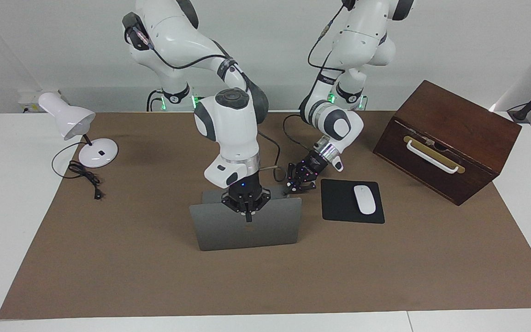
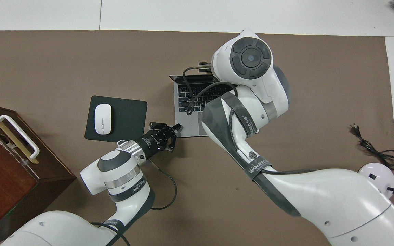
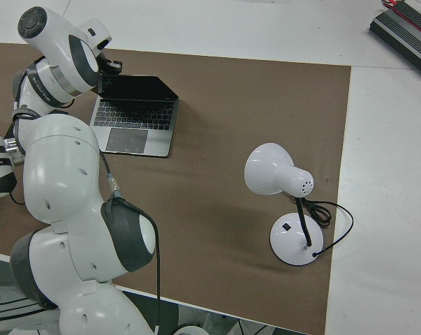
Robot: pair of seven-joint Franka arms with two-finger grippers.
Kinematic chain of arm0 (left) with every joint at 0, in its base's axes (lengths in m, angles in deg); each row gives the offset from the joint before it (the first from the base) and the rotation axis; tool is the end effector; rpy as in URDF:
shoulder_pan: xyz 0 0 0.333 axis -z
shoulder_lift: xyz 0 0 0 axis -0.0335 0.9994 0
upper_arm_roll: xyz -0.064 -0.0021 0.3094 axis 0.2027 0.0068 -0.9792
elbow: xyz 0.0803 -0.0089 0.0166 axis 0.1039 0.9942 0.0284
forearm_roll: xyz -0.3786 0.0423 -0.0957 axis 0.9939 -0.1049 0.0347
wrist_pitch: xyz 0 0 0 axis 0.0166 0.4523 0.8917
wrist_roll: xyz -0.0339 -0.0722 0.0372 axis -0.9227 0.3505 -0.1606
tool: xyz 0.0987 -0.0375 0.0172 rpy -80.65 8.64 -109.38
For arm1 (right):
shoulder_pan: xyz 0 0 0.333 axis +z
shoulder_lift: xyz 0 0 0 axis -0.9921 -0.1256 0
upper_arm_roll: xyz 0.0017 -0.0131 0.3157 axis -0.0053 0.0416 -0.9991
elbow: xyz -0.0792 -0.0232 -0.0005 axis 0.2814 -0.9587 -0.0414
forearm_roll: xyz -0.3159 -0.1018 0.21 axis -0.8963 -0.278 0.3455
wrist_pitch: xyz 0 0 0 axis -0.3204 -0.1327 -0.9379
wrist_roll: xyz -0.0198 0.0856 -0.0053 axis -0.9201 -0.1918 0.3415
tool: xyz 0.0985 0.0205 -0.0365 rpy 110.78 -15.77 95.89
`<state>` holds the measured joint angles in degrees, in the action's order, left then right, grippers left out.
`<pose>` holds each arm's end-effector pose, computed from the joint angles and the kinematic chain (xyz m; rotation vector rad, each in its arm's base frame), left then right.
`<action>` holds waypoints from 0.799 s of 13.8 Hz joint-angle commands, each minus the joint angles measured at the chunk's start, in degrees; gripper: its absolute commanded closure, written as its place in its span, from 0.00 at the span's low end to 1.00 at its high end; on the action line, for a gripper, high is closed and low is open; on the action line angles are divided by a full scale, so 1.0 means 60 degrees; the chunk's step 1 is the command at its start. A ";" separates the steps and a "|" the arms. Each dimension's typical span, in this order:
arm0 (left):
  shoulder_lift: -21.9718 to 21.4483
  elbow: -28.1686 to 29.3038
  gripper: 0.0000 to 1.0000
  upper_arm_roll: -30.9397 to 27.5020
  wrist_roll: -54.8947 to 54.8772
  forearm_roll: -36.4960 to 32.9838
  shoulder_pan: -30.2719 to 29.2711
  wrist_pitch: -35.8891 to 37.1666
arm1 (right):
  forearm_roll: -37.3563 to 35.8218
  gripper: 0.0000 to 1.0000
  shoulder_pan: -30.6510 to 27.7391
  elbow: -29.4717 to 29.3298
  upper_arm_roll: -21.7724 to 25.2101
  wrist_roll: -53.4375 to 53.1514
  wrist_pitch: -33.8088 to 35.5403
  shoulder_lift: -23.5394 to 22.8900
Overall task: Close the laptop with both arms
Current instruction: 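Push the laptop screen down toward the keyboard with the right gripper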
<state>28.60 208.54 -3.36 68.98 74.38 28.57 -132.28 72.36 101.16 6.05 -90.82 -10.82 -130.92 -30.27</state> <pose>0.4556 -0.2624 0.2237 0.8577 1.9640 -0.6889 0.6748 0.3198 0.4430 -3.0452 -0.0174 -0.5135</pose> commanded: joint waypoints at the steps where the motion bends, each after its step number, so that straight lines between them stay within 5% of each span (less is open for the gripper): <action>1: 0.0377 -0.0161 1.00 -0.0123 -0.0212 0.0215 0.0216 -0.0213 | 0.0164 1.00 -0.0075 0.0567 -0.0069 -0.0230 0.0032 0.0348; 11: 0.0377 -0.0175 1.00 -0.0123 -0.0212 0.0230 0.0216 -0.0213 | 0.0970 1.00 -0.0031 0.0976 -0.0069 -0.0332 0.0149 0.0553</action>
<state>28.60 208.54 -3.36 68.97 74.45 28.58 -132.29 77.19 101.18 8.25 -90.84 -11.00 -130.57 -29.32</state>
